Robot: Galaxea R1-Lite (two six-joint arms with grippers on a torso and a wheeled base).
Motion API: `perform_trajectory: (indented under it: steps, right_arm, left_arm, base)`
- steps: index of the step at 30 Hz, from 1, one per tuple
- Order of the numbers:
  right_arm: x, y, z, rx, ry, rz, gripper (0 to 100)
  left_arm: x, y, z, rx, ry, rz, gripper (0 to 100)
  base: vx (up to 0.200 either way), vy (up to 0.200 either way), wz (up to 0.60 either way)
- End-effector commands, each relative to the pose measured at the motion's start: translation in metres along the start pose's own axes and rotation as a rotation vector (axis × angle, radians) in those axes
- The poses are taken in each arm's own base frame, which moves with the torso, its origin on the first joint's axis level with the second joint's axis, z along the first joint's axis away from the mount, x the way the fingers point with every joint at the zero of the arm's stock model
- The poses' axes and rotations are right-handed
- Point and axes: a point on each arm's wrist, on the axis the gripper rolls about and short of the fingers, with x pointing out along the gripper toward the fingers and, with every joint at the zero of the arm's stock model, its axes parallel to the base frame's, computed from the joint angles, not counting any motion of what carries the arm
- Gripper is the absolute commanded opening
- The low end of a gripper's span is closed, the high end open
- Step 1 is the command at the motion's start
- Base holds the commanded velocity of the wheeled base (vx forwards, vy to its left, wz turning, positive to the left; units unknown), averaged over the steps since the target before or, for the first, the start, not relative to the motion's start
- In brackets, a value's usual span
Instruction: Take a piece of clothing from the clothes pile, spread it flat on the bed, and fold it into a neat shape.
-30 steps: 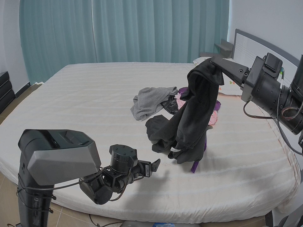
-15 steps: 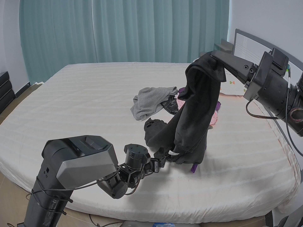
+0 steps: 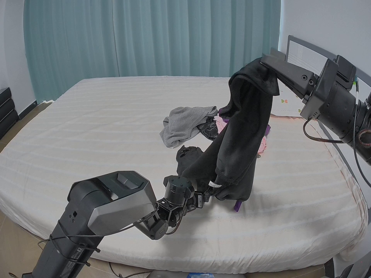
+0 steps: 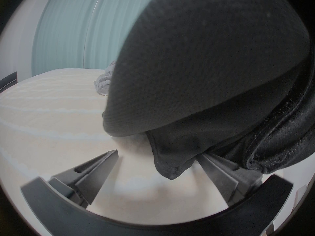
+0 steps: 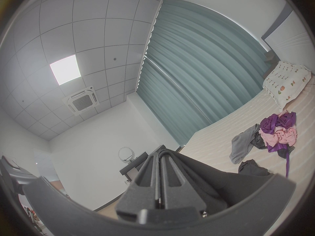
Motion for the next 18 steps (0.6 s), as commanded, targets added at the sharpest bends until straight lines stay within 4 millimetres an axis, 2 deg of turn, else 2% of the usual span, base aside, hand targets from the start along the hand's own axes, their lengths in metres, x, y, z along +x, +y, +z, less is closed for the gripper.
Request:
perform_trajectory:
  steps: [1, 7, 10, 15, 16, 18]
  right_arm:
    - [0.0, -0.002, 0.0, 0.0, 0.001, -0.007, 0]
    - [-0.001, -0.007, 0.0, -0.003, -0.001, -0.025, 0]
    - [-0.002, -0.014, 0.003, -0.009, -0.011, -0.051, 0]
    - [-0.001, -0.03, 0.007, -0.016, -0.021, -0.105, 0]
    - [-0.001, -0.031, 0.007, -0.016, -0.021, -0.107, 0]
    - [0.002, -0.044, 0.005, -0.013, -0.014, -0.147, 0]
  left_arm:
    - [0.005, -0.004, -0.002, -0.003, -0.009, -0.01, 0]
    - [0.003, -0.004, -0.004, -0.023, -0.005, -0.007, 0]
    - [-0.007, 0.002, -0.005, -0.04, 0.015, 0.015, 0]
    - [-0.038, 0.014, 0.02, -0.078, -0.003, 0.031, 0]
    - [-0.039, 0.015, 0.021, -0.079, -0.004, 0.032, 0]
    - [-0.06, 0.022, 0.042, -0.12, -0.03, 0.043, 0]
  base:
    - [0.0, 0.0, 0.0]
    - [0.0, 0.0, 0.0]
    - [0.0, 0.0, 0.0]
    - [0.0, 0.0, 0.0]
    - [0.0, 0.0, 0.0]
    - [0.0, 0.0, 0.0]
